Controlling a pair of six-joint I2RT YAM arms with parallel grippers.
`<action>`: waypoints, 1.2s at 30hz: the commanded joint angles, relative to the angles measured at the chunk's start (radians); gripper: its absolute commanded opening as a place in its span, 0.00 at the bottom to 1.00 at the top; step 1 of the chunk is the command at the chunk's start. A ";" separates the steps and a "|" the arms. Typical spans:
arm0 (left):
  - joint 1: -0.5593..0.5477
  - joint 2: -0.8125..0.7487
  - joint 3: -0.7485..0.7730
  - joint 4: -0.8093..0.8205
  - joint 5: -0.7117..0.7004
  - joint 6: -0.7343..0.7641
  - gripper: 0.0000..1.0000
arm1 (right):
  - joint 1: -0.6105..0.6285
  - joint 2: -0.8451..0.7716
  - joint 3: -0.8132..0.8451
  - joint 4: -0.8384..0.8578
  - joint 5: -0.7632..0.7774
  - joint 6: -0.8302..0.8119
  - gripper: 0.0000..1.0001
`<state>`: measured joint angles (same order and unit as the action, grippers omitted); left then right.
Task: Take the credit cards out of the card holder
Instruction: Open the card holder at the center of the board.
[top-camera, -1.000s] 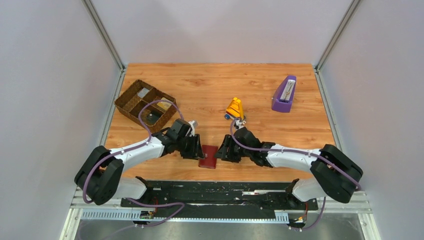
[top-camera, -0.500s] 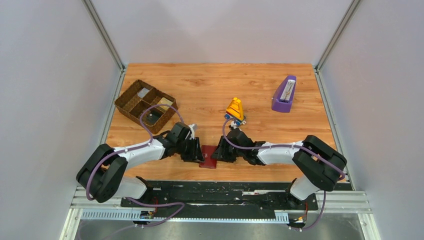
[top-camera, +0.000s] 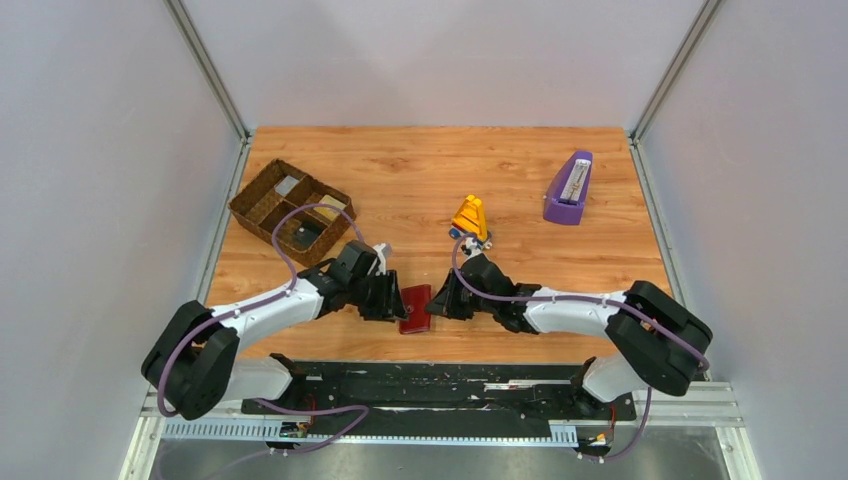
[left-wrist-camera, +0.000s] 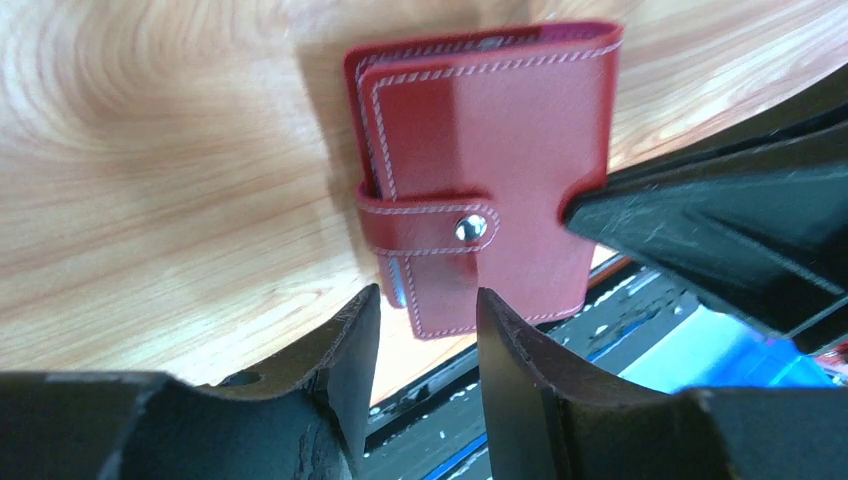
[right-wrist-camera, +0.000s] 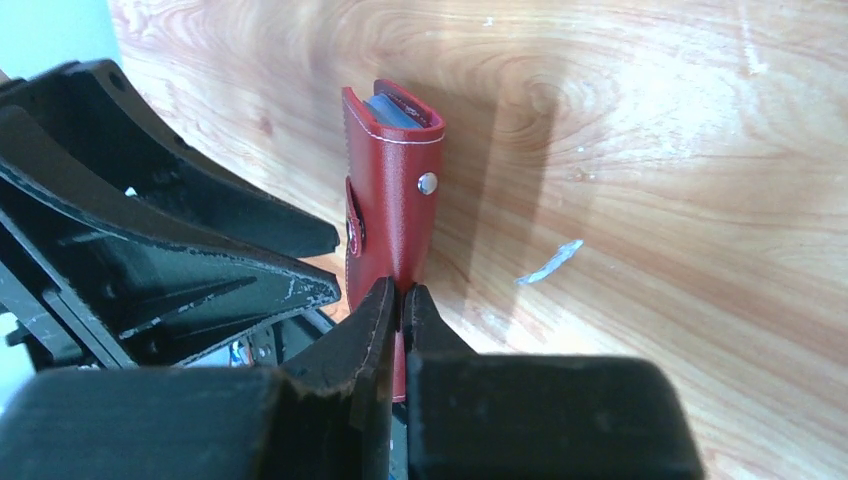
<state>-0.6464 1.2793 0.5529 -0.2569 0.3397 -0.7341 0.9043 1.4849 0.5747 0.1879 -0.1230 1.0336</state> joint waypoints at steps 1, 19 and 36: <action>-0.001 -0.055 0.096 -0.062 -0.021 0.018 0.49 | 0.017 -0.080 0.015 -0.034 0.022 -0.025 0.00; -0.008 0.060 0.126 0.012 0.055 0.015 0.52 | 0.071 -0.103 0.082 -0.128 0.072 -0.043 0.00; -0.043 0.168 0.117 0.036 0.039 0.011 0.31 | 0.073 -0.106 0.091 -0.149 0.100 -0.053 0.00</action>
<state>-0.6716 1.4208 0.6647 -0.2379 0.3798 -0.7338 0.9722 1.4109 0.6216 -0.0048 -0.0479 0.9932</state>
